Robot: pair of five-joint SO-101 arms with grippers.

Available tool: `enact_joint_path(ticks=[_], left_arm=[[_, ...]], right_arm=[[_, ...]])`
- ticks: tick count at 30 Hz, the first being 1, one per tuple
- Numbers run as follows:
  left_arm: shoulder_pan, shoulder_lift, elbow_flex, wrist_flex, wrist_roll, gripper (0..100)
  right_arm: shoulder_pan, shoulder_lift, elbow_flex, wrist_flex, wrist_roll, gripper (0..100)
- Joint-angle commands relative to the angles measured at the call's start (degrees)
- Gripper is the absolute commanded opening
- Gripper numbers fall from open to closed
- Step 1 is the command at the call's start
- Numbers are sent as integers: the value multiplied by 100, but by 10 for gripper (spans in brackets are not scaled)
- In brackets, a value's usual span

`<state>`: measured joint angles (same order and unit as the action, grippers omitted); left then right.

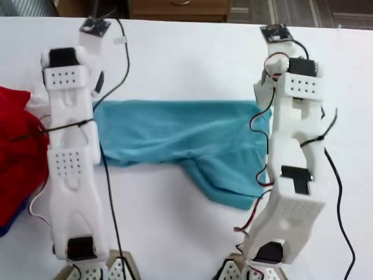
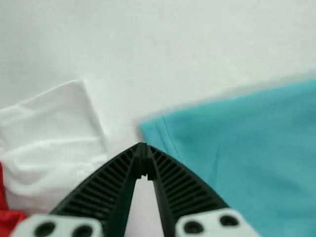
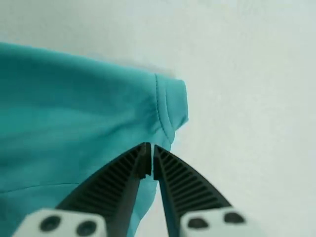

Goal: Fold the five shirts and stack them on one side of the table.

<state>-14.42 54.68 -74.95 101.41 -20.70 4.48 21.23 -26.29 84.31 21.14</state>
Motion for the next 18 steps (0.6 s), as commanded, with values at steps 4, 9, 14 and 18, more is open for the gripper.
enact_joint_path(ticks=[4, 9, 14, 18], left_arm=[[53, -2567, 3178, -62, -26, 26], [53, -3736, 5068, -677, -299, 26], [53, -4677, 6923, -1600, -343, 26], [53, -5178, 8462, -2567, -343, 26]], right_arm=[[75, -892, -255, 567, -9, 19], [-13, -1121, -246, 998, -9, 20], [-66, -1393, -246, 1305, -9, 20], [-286, -1701, -62, 1666, -9, 20]])
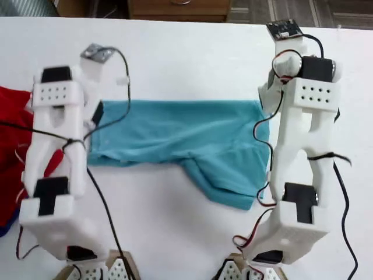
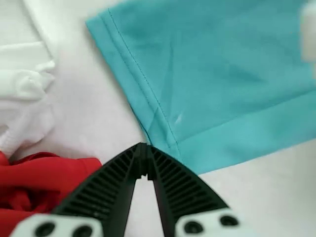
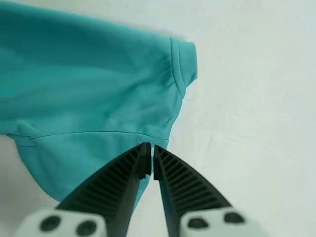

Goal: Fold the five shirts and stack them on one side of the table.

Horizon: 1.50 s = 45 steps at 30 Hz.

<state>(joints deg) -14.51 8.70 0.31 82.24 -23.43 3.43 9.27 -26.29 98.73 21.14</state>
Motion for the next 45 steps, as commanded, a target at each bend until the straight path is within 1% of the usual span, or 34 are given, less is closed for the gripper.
enact_joint_path(ticks=[1, 3, 5, 8, 11, 15, 19, 21, 24, 27, 30, 34, 39, 45], left_arm=[[62, -686, 1297, -870, -70, 26], [62, -862, 1921, -1222, -70, 26], [35, -1020, 2413, -1486, -97, 26], [18, -1222, 3020, -1820, -369, 26], [-35, -1371, 3512, -2154, -475, 26], [-299, -1407, 3846, -2655, -475, 26], [-422, -1398, 3899, -2884, -475, 26], [-404, -1389, 3908, -2945, -440, 26], [-378, -1380, 4057, -3138, -422, 26], [-378, -1380, 4391, -3499, -422, 26], [-378, -1433, 4532, -3613, -413, 26], [-378, -1407, 4532, -3640, -396, 26], [-396, -1389, 4541, -3648, 26, 26], [-404, -1389, 4541, -3648, 26, 26]], right_arm=[[-242, -664, 158, 224, -9, 20], [-338, -1033, 791, 163, -9, 20], [-470, -1464, 1635, -119, -9, 20], [-637, -2237, 3165, -910, -9, 20], [-848, -3020, 4765, -1798, 0, 20], [-1209, -3767, 6602, -2826, 290, 20], [-1464, -4136, 7710, -3653, 360, 20], [-1560, -4145, 7982, -3899, 360, 21], [-1771, -4145, 8167, -3925, 360, 27], [-2062, -4154, 8176, -3732, 360, 105], [-2360, -4171, 8167, -3670, 360, 180], [-2563, -4145, 8193, -3662, 360, 173], [-2519, -4136, 8202, -3670, 360, 175], [-2510, -3960, 8202, -3688, 369, 174]])
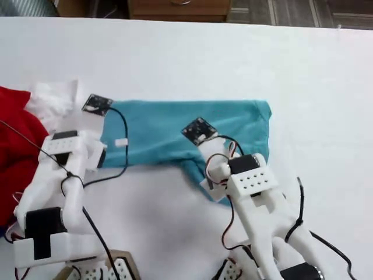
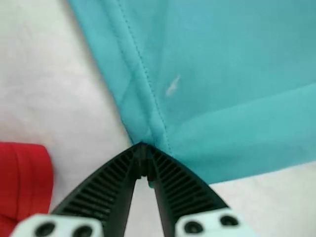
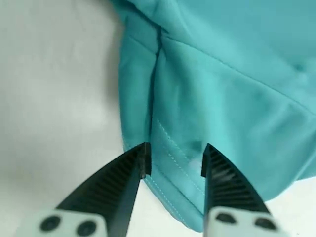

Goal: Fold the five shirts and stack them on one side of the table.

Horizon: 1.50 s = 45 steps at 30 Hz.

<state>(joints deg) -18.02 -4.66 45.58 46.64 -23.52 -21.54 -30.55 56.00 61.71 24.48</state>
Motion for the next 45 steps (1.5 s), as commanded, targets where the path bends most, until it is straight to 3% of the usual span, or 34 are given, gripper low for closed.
enact_joint_path(ticks=[1, 10, 15, 23, 29, 34, 41, 45], left_arm=[[-53, -53, 13, -88, 35, 26], [-62, -53, 13, -88, 35, 26], [-62, -53, 13, -88, 35, 26], [-62, -53, 13, -88, 35, 26], [-62, -53, 13, -88, 35, 26], [-62, -53, 4, -88, 35, 26], [-62, -53, 4, -88, 35, 26], [-62, -53, 4, -88, 35, 26]], right_arm=[[-13, 154, -26, 13, 35, 174], [-4, 1235, -70, -637, 35, 170], [-4, 1244, -457, -268, 26, 12], [-4, 796, -1503, 769, 26, 20], [-57, 690, -1275, 936, 18, 32], [-57, 637, -1160, 1182, 35, 158], [-66, 330, -1169, 1323, 396, 142], [-435, 268, -809, 1341, 431, 167]])
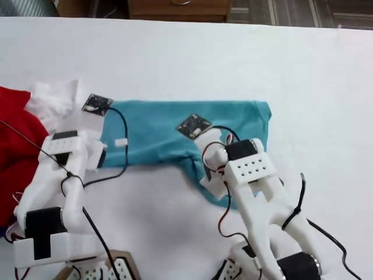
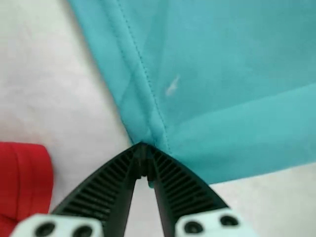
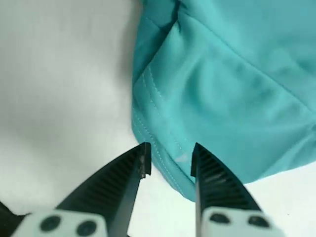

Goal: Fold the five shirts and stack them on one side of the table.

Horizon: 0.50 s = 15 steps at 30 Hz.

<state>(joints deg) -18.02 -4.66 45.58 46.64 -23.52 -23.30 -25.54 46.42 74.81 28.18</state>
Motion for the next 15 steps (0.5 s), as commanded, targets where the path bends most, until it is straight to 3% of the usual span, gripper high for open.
enact_joint_path(ticks=[1, 5, 15], left_arm=[[-62, -53, 4, -88, 35, 26], [-62, -53, 4, -88, 35, 26], [-62, -53, 4, -88, 35, 26]], right_arm=[[-391, -215, 264, -22, 62, 187], [-629, -207, 721, -567, 53, 240], [-303, -189, 1512, -1648, 62, 241]])
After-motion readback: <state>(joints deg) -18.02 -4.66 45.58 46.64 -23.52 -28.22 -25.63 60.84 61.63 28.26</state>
